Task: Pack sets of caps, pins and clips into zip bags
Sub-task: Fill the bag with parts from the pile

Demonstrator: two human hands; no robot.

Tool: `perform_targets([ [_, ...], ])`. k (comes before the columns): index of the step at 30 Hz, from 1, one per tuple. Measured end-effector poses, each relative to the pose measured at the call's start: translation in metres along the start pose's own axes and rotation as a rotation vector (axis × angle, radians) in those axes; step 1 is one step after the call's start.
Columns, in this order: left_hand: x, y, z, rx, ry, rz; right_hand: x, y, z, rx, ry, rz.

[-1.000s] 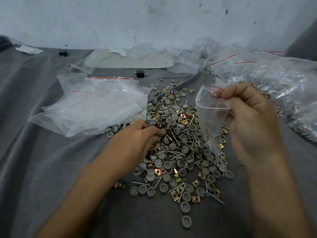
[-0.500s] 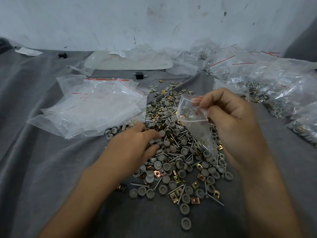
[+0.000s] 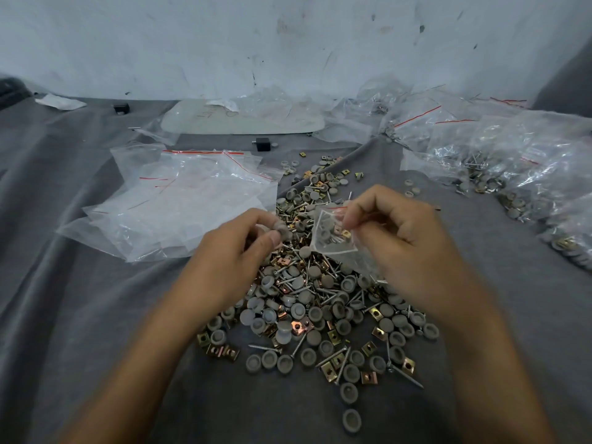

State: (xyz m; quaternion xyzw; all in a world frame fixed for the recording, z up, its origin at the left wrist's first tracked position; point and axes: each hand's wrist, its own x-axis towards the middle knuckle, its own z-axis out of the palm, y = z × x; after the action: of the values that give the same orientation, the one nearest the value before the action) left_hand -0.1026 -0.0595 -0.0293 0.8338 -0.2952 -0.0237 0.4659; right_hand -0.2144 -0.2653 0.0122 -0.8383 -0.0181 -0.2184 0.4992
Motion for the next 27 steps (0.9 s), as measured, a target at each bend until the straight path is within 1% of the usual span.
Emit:
perform_targets([
  [3, 0.003, -0.003, 0.000, -0.158, 0.023, -0.087, 0.000, 0.000, 0.003, -0.039, -0.055, 0.002],
  [6, 0.003, -0.005, -0.001, -0.211, 0.018, -0.093, -0.002, 0.001, 0.005, -0.091, -0.086, 0.008],
  [10, 0.004, -0.004, 0.000, -0.214, 0.000, -0.062, -0.002, 0.000, 0.006, -0.138, -0.101, 0.007],
  [19, 0.004, -0.002, 0.003, -0.214, -0.010, -0.005, -0.002, -0.001, 0.006, -0.129, -0.098, 0.013],
  [24, 0.000, 0.008, 0.004, -0.224, 0.021, 0.081, -0.003, -0.001, 0.005, -0.135, -0.092, 0.008],
  [27, -0.005, 0.018, 0.005, -0.166, 0.008, 0.119, -0.003, 0.000, 0.005, -0.143, -0.080, 0.015],
])
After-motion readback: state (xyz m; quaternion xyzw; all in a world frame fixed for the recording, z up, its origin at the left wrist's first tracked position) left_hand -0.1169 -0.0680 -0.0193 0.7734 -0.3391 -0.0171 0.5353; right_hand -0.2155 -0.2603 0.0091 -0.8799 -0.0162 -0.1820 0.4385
